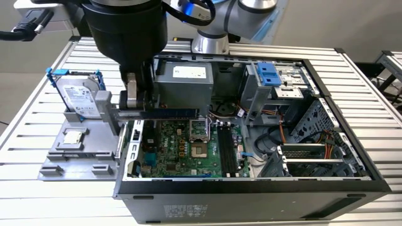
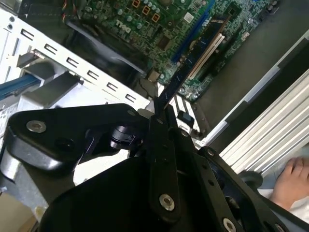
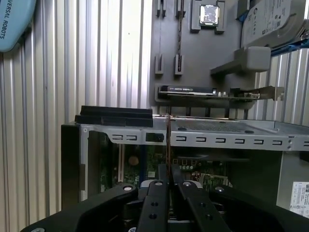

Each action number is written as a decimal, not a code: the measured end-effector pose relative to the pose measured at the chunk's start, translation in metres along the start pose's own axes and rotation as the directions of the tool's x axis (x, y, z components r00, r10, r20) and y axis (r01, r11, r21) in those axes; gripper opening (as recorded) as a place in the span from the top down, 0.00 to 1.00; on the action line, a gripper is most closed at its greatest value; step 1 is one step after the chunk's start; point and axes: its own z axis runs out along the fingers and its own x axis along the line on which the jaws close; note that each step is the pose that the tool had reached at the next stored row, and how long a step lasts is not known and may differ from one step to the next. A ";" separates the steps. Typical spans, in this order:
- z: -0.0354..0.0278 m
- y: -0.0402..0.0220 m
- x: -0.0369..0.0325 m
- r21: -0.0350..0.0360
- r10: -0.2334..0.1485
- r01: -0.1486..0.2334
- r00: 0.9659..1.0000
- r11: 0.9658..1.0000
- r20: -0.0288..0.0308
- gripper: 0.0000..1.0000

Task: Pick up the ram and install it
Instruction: 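Pick up the ram and move it above insertion slot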

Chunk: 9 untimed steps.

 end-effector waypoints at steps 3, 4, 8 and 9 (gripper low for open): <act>-0.0001 -0.0044 0.0001 0.000 0.000 0.000 1.000 1.000 0.000 1.00; 0.0000 -0.0059 0.0002 0.000 0.000 0.000 1.000 1.000 0.000 1.00; 0.0000 -0.0124 0.0003 0.000 0.000 0.000 1.000 1.000 0.000 1.00; 0.0000 -0.0140 0.0004 0.000 0.000 0.000 1.000 1.000 0.000 1.00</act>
